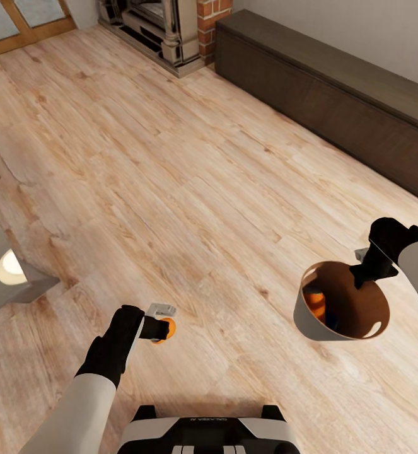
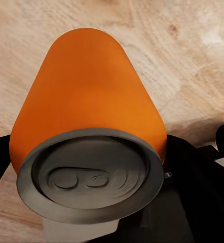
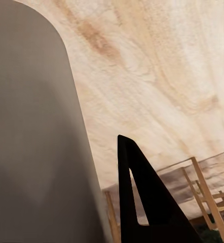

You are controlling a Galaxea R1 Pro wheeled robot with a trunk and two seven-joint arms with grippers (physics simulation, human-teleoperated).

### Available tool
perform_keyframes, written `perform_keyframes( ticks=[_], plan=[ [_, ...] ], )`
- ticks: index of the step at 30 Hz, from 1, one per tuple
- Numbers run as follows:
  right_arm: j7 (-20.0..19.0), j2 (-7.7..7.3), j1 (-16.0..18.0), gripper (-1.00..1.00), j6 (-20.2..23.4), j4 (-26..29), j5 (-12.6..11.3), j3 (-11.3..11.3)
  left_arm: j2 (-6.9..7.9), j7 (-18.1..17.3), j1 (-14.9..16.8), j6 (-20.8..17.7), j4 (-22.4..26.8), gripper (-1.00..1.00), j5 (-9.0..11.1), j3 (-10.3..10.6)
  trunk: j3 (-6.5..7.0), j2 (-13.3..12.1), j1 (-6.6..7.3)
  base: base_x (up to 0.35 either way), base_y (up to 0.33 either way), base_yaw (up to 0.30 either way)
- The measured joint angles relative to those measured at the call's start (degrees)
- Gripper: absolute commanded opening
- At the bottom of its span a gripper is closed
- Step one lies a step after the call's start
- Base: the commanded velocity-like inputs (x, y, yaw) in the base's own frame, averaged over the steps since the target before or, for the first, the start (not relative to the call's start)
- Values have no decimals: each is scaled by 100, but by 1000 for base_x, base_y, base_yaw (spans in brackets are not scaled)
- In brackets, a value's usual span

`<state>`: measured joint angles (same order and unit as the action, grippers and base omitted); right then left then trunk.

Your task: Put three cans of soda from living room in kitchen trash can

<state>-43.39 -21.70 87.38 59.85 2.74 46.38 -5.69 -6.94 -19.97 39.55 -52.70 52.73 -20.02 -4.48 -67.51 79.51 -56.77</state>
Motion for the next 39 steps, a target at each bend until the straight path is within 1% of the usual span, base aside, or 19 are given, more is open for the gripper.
perform_keyframes(
  ticks=[3,8,14,39],
  plan=[
    [0,-9,0,-100,-13,48,24,8,0,-4,0,2,0,-100,0,0,82,-120,66,0,0,0],
    [-8,-25,-1,-100,4,106,-15,39,0,-6,0,1,3,-100,0,0,218,-321,176,0,0,0],
    [-8,-20,-3,-100,-1,108,0,2,0,-6,0,4,1,-100,0,0,381,-561,307,0,0,0],
    [-15,3,-247,-100,1,132,-11,10,0,-15,0,-3,0,-100,0,0,1062,-1564,857,0,0,0]
  ],
)
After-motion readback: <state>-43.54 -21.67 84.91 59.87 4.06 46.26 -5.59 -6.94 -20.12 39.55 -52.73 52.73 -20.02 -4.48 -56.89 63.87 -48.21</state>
